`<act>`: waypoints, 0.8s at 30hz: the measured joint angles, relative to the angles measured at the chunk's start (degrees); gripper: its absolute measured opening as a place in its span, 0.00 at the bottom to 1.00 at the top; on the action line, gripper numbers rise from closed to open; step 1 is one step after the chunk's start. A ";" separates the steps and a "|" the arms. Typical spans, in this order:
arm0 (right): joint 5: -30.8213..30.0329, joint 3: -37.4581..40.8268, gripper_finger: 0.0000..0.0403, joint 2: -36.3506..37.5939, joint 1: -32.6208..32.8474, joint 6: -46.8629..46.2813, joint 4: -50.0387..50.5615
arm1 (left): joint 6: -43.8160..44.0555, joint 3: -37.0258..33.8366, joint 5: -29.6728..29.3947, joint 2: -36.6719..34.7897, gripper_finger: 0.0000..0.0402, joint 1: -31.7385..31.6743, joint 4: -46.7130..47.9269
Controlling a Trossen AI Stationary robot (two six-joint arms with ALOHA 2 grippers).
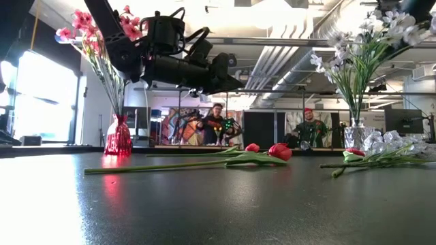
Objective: Sort flowers into vase by color
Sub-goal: Adjust the white flowers
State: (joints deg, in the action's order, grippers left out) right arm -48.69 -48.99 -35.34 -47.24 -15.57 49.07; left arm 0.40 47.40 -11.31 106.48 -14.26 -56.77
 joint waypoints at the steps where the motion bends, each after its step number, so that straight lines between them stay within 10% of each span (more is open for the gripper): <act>1: -1.24 -0.02 0.23 0.45 0.02 0.35 1.38 | 0.00 0.00 0.00 0.00 0.19 0.00 0.05; 14: -5.56 0.69 0.23 -1.55 -0.03 -12.91 29.67 | -0.50 0.00 -0.02 0.00 0.19 -0.79 0.00; 24: 24.87 4.27 0.23 -0.06 -0.01 3.86 19.73 | -0.02 0.00 0.00 0.00 0.20 -0.70 0.30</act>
State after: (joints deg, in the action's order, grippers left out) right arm -23.81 -44.73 -35.40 -47.24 -11.70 68.80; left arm 0.38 47.40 -11.31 106.48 -14.96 -56.46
